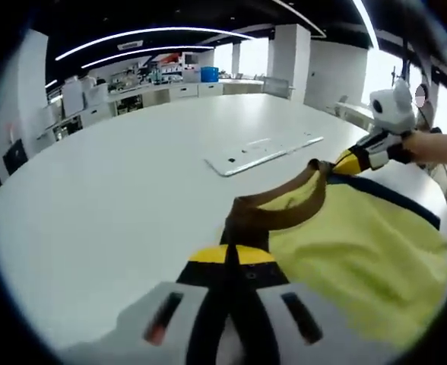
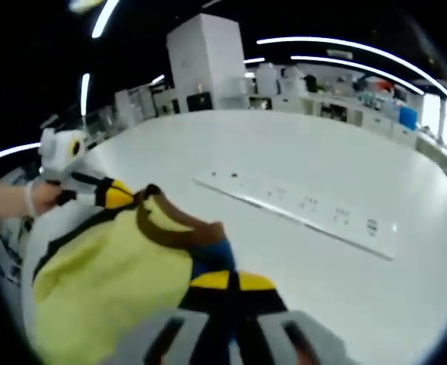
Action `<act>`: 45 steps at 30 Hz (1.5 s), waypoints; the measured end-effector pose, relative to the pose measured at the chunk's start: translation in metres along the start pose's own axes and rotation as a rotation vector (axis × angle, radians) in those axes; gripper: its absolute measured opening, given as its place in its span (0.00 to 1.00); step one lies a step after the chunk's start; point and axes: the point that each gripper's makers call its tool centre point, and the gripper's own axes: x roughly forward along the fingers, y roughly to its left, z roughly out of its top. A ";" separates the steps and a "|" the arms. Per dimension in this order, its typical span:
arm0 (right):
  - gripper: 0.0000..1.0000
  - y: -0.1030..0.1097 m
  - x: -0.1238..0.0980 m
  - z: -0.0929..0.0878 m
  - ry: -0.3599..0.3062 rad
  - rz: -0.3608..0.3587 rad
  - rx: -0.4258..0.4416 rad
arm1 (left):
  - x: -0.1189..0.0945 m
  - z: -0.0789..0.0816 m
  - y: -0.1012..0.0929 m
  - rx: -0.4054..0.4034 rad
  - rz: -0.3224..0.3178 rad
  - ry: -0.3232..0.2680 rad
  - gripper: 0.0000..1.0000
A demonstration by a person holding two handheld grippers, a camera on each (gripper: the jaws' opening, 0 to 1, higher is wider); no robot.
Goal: Fold the garment on the visible template until the final outline fits inside the template.
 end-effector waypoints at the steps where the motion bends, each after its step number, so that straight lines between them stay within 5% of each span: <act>1: 0.00 0.003 -0.002 0.000 -0.003 0.009 -0.003 | 0.000 0.000 0.000 -0.005 -0.003 -0.001 0.00; 3: 0.03 0.002 -0.004 0.003 -0.015 0.021 0.015 | -0.003 0.001 -0.002 -0.024 -0.010 -0.005 0.09; 6: 0.27 0.009 -0.008 0.002 -0.022 0.039 0.035 | -0.009 0.010 -0.012 0.053 -0.037 -0.051 0.30; 10: 0.53 0.017 -0.018 0.000 -0.044 0.082 0.042 | -0.020 0.020 -0.028 0.041 -0.081 -0.097 0.51; 19: 0.99 0.030 -0.049 -0.010 -0.025 0.098 -0.006 | -0.045 0.025 -0.053 0.042 -0.197 -0.108 0.98; 30: 0.95 0.044 -0.087 -0.017 -0.013 0.080 -0.001 | -0.098 0.030 -0.078 0.035 -0.224 -0.107 0.99; 45: 0.89 0.058 -0.148 -0.054 -0.004 0.036 0.040 | -0.166 0.010 -0.091 0.044 -0.214 -0.125 0.93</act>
